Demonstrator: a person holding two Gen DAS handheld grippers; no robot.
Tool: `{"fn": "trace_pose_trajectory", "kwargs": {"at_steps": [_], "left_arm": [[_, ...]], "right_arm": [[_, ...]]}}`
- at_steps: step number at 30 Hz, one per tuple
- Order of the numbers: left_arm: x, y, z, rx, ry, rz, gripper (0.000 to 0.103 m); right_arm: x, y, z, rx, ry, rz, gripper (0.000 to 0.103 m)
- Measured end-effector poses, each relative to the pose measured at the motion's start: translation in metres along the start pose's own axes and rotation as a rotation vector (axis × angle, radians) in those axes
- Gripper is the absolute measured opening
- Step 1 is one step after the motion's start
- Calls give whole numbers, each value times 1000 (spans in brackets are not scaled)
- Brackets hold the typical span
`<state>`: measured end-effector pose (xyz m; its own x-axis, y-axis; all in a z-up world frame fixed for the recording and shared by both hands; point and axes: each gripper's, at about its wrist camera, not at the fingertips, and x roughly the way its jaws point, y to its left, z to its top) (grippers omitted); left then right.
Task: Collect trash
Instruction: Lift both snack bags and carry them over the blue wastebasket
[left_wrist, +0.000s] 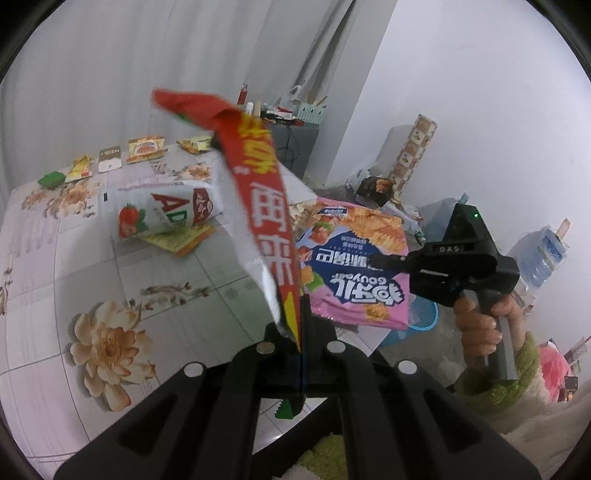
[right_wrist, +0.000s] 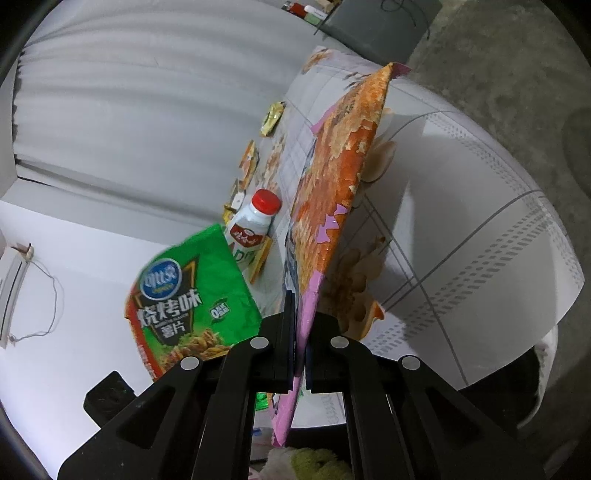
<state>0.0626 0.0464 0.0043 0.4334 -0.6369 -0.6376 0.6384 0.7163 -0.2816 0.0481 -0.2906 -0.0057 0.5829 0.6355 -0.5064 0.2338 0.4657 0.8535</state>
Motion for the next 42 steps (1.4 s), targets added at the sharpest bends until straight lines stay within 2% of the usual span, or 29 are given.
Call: {"fn": "trace_pose_trajectory", "kwargs": {"at_steps": [15, 31, 42], "left_arm": [[21, 4, 27, 1, 21, 72, 0], [42, -16, 49, 132, -21, 114, 0], [54, -34, 59, 209, -34, 118, 0]], "right_arm": [[-10, -7, 3, 19, -20, 13, 3], [-47, -13, -9, 31, -94, 22, 3], [-78, -34, -19, 76, -168, 20, 3]]}}
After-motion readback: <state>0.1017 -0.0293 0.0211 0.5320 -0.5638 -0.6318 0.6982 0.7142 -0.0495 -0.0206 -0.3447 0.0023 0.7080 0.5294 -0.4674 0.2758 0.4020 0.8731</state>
